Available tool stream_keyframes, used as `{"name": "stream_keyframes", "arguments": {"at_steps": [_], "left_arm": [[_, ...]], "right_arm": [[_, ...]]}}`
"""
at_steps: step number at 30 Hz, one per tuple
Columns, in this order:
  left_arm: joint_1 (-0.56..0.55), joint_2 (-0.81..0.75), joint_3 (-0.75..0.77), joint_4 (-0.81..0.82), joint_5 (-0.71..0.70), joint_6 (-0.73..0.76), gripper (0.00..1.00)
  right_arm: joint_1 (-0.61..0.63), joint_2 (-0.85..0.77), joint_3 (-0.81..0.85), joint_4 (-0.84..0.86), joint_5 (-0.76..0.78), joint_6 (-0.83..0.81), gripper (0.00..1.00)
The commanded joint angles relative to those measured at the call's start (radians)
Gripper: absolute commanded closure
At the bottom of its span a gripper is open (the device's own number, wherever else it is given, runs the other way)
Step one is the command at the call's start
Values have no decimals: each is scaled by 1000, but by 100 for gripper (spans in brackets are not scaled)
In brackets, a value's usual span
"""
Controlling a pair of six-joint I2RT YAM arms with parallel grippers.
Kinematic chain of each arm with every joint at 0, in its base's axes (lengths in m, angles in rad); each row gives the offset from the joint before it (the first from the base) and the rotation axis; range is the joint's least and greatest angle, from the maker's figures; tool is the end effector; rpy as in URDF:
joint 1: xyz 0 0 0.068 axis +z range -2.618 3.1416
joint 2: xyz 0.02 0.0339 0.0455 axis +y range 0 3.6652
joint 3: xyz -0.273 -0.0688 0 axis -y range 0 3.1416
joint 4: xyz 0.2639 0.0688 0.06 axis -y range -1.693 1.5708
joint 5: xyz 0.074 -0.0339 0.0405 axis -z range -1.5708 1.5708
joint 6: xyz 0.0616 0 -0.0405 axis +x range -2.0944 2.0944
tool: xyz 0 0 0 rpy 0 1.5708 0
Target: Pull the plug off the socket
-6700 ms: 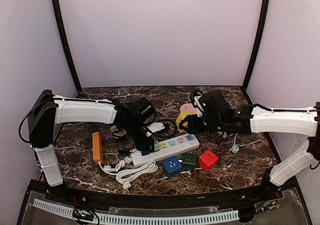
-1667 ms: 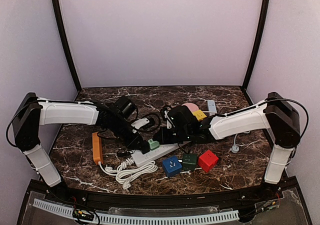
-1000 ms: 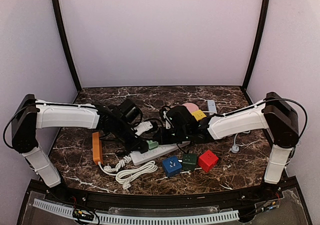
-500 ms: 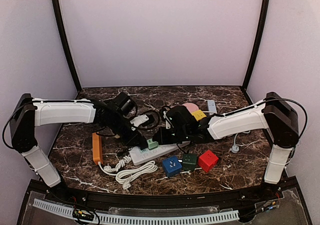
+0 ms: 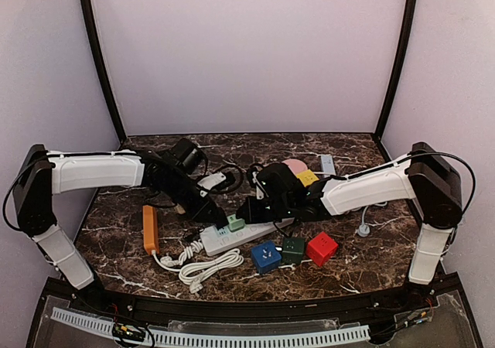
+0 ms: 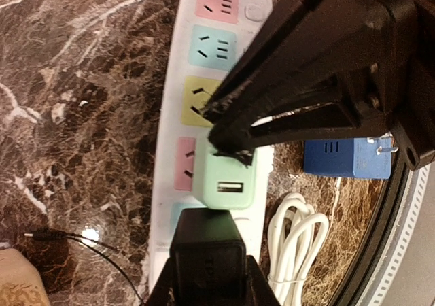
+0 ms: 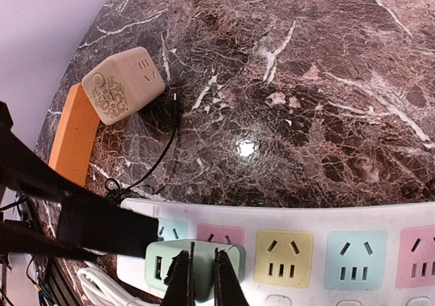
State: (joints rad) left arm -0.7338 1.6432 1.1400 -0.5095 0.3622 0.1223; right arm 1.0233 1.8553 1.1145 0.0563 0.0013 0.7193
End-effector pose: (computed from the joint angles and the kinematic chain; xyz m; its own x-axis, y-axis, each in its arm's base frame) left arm 0.2598 -0.2637 0.1995 -0.5318 0.6332 -0.5623 0.8367 0.4952 -0.2337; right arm 0.2275 0.3730 0.1560 -0.8098 -0.0626 -0.5833 -0.4251 0.7479 0.5098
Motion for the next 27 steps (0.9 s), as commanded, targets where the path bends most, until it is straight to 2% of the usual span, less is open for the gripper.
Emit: {"name": "stream_keyframes", "arguments": {"at_steps": [1, 6, 12, 17, 19, 27], "left_arm": [[64, -107, -2, 84, 17, -21, 99], [121, -96, 28, 103, -13, -66, 99], [135, 96, 206, -13, -34, -92, 99], [146, 177, 222, 3, -28, -117, 99], [149, 186, 219, 0, -35, -118, 93], [152, 217, 207, -37, -56, -117, 57]], "right_arm": [[25, 78, -41, -222, -5, -12, 97], [25, 78, -38, -223, -5, -13, 97], [27, 70, -34, -233, 20, -13, 97], [28, 52, -42, -237, 36, -14, 95], [28, 53, -36, -237, 35, -20, 93], [45, 51, -1, -241, 31, -64, 84]]}}
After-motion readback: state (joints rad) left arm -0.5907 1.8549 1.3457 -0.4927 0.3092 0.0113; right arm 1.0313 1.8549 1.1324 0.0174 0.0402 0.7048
